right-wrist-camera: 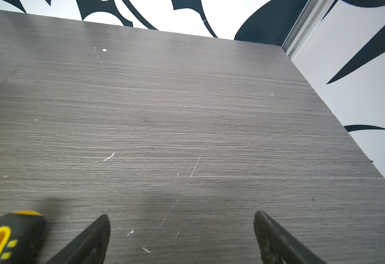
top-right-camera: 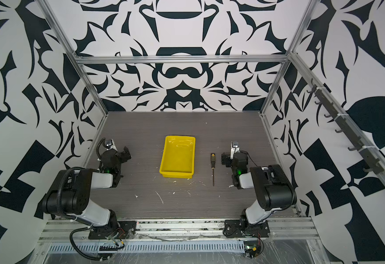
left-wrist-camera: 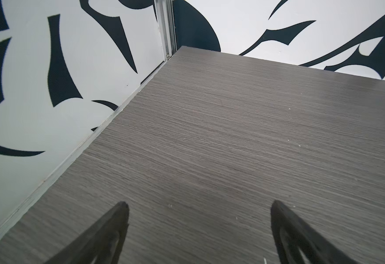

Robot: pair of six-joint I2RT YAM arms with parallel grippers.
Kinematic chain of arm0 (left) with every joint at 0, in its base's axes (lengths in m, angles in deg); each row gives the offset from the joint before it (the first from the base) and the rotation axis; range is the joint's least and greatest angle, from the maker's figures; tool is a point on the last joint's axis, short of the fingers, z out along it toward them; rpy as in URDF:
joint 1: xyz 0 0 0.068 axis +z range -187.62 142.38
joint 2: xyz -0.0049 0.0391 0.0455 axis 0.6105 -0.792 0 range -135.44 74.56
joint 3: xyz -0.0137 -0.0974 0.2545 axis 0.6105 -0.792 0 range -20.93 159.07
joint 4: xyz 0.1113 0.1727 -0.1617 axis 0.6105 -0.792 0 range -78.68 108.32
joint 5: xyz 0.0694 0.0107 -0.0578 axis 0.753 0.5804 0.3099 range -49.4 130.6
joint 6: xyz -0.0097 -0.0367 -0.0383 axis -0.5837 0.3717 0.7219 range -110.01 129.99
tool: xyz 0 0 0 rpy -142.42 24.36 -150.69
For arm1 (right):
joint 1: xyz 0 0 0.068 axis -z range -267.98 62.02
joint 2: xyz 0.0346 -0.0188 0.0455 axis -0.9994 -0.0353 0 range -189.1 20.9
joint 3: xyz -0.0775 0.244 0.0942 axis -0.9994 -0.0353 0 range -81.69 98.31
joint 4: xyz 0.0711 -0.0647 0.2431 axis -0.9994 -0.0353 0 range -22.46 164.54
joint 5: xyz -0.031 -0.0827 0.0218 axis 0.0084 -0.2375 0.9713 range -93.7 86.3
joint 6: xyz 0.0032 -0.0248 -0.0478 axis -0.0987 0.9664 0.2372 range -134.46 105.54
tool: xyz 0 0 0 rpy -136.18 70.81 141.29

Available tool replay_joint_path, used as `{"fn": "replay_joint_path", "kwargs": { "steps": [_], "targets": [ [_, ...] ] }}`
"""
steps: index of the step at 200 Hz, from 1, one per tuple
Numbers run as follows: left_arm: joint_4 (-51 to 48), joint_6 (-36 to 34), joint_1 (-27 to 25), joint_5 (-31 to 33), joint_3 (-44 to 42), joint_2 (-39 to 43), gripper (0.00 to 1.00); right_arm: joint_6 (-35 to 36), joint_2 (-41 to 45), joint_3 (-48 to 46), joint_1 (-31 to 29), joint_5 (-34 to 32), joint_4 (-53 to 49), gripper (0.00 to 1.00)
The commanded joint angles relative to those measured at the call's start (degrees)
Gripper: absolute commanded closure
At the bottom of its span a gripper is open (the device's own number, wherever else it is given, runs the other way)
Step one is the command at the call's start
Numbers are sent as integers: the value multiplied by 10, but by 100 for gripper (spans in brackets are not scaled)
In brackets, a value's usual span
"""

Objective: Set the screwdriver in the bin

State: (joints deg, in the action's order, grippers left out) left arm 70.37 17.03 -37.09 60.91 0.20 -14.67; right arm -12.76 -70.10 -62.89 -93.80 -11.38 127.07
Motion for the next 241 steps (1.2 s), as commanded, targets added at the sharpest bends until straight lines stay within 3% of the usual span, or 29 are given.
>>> {"fn": "replay_joint_path", "kwargs": {
  "steps": [1,136,161,177,198,216,241],
  "targets": [
    [17,0,3,-1,-4,2,1,-3,18,8,0,-1,12,0],
    [17,-1,2,-2,-4,2,1,0,18,11,-1,-1,11,0],
    [19,2,3,0,-6,2,1,-12,18,11,0,-28,11,0],
    [51,-24,-8,-40,-24,12,1,-7,42,-3,-11,-28,25,0],
    [108,-63,-30,-72,-76,64,1,-10,165,-1,-59,-151,-102,0],
    [-16,-57,-39,-54,-51,152,1,-42,249,28,-60,-165,-239,0],
    [-401,18,-48,-139,76,302,1,-183,348,117,-60,-187,-544,0]
  ]
}}
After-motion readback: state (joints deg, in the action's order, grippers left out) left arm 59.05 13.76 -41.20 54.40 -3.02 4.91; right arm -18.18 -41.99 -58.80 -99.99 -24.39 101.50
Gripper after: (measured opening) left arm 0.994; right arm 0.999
